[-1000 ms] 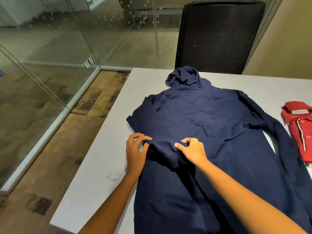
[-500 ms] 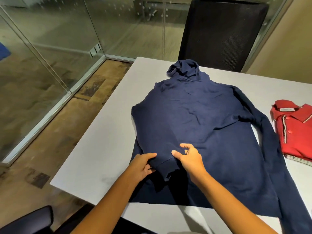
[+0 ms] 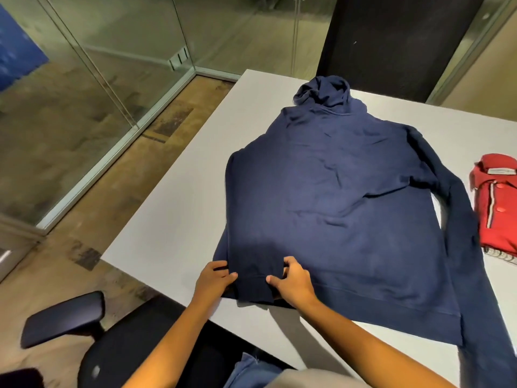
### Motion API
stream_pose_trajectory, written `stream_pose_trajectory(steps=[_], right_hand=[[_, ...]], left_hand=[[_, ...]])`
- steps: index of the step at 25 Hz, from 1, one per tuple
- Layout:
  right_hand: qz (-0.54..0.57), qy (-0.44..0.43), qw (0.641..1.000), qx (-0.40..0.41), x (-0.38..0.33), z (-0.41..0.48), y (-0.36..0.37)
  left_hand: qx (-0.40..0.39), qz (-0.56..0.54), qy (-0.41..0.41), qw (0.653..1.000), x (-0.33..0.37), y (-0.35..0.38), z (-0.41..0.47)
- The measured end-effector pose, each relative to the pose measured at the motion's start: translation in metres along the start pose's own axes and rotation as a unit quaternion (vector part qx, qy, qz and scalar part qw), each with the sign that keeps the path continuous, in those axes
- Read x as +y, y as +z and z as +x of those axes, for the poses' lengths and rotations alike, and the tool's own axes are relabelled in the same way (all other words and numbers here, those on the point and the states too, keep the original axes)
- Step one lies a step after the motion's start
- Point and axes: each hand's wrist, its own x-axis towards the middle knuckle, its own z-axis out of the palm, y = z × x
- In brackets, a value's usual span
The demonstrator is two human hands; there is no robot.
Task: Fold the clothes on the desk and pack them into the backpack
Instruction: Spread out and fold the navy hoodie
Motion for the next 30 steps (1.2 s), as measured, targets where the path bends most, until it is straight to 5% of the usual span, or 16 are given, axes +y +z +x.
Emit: stream_pose_trajectory(steps=[5,10,14,18,23,30], right_hand=[[0.152,-0.019,0.987,-0.056,-0.005,-0.007,0.003],[0.087,-0.008,0.995,-0.039,0.011,-0.007,0.017],[0.076,-0.051,0.996,0.024,0.01,0.006,0.003],[0.075,-0.096,0.989,0.079,-0.013,0.038,-0.02],[0.06,-0.135,0.981,0.122,-0.057,0.098,-0.056],[-0.045,-0.186,0.968,0.165,-0.121,0.215,-0.091]], left_hand=[[0.121,0.022,0.116,0.986,0.008,-0.013,-0.002],[0.108,0.258,0.125,0.952,-0.013,-0.016,0.013],[0.198,0.348,0.225,0.888,-0.014,-0.002,0.013],[0.158,0.364,0.339,0.853,0.009,0.029,0.035],[0.085,0.483,0.337,0.804,0.034,0.078,0.088],[0.118,0.508,0.326,0.788,0.031,0.089,0.114]])
